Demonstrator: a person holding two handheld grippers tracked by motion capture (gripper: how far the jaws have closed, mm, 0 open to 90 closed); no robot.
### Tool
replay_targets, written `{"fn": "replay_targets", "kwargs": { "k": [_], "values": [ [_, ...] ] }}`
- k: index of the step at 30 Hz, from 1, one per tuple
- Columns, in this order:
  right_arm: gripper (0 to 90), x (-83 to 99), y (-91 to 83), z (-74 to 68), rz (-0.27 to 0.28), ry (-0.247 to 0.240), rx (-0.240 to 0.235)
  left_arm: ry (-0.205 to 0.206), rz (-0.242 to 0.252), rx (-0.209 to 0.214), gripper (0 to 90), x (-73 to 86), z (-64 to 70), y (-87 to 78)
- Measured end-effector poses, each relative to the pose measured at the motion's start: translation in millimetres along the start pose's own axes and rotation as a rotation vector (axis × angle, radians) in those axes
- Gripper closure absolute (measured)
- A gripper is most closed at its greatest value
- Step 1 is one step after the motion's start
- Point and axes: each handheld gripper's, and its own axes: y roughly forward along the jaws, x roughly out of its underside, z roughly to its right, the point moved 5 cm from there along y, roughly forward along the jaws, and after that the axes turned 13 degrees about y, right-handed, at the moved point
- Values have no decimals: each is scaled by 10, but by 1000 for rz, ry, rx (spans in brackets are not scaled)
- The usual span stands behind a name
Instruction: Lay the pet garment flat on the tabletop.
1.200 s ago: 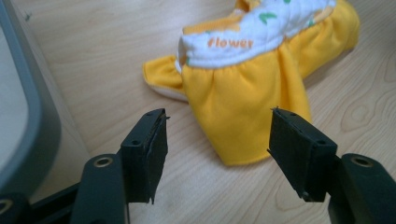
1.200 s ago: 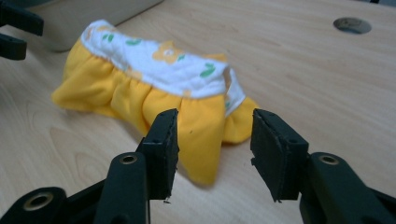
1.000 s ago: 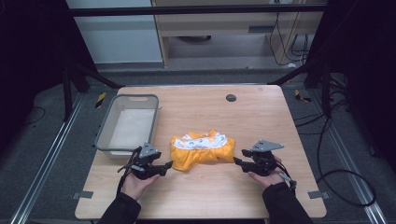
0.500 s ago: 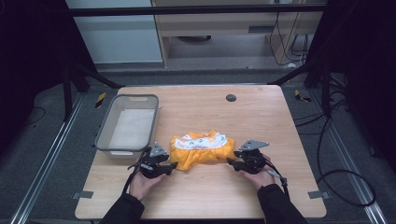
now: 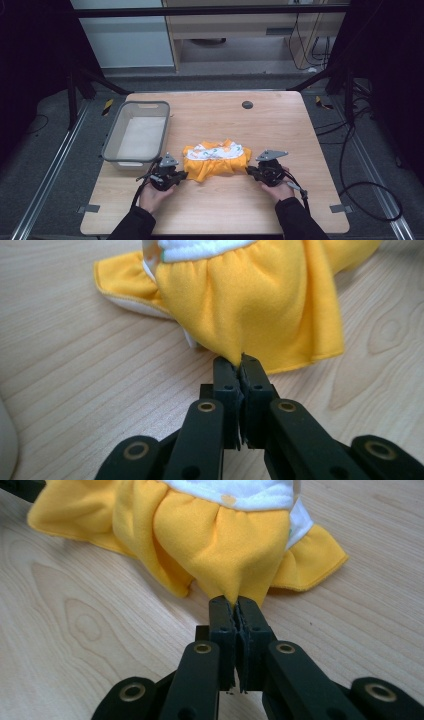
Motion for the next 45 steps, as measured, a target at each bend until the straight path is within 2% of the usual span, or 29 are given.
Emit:
{"fn": "replay_targets", "kwargs": {
  "k": [2,3,5,8,11,12,13,14,18,19,21,23,25,26,28,29,30,33,36,41,42,43,45],
  "values": [
    [871,-19,-52,-10,10,5,-10,-2,14,3,876,-16,4,-36],
    [871,-30,-90,-19,18,4,-15,0,39,7,876,-48,14,-123],
    [871,-40,-132,-32,28,4,-22,5,48,2,876,-65,22,-172],
    [871,-35,-311,-94,48,-5,-59,11,94,7,876,-96,63,-375],
    [869,7,-460,-153,56,-12,-97,14,100,17,875,-77,98,-452],
    [868,26,-509,-175,53,-9,-112,14,98,34,876,-44,151,-510],
    [868,26,-509,-175,53,-9,-112,14,98,34,876,-44,151,-510],
    [867,76,-608,-221,56,-8,-132,20,92,46,875,-11,219,-552],
    [866,228,-718,-288,37,-12,-148,30,76,63,874,91,370,-598],
    [866,228,-718,-288,37,-12,-148,30,76,63,873,91,370,-598],
    [865,340,-728,-304,17,-1,-153,30,51,71,872,170,444,-584],
    [860,472,-666,-314,-37,2,-132,36,19,61,865,251,502,-533],
    [840,541,-590,-315,-71,-12,-103,39,10,49,856,273,506,-512],
    [826,563,-554,-312,-88,-21,-89,52,-3,21,838,303,494,-469],
    [811,576,-525,-314,-97,-26,-80,57,-11,13,805,315,480,-449],
    [794,582,-500,-315,-95,-39,-71,56,-4,7,758,318,471,-442],
    [764,582,-490,-313,-90,-45,-68,57,14,2,649,314,463,-446],
    [718,562,-521,-300,-59,-39,-64,61,41,-22,468,311,461,-471],
    [669,522,-567,-273,-13,-22,-64,59,60,-35,356,323,460,-512],
    [598,437,-634,-224,73,-6,-58,41,94,-56,314,309,421,-593],
    [587,414,-650,-212,91,-1,-52,33,114,-70,312,283,378,-636],
    [587,414,-650,-212,91,-1,-52,33,114,-70,312,283,378,-636],
    [539,321,-691,-152,146,10,-33,19,145,-84,315,225,296,-691]
  ]
}}
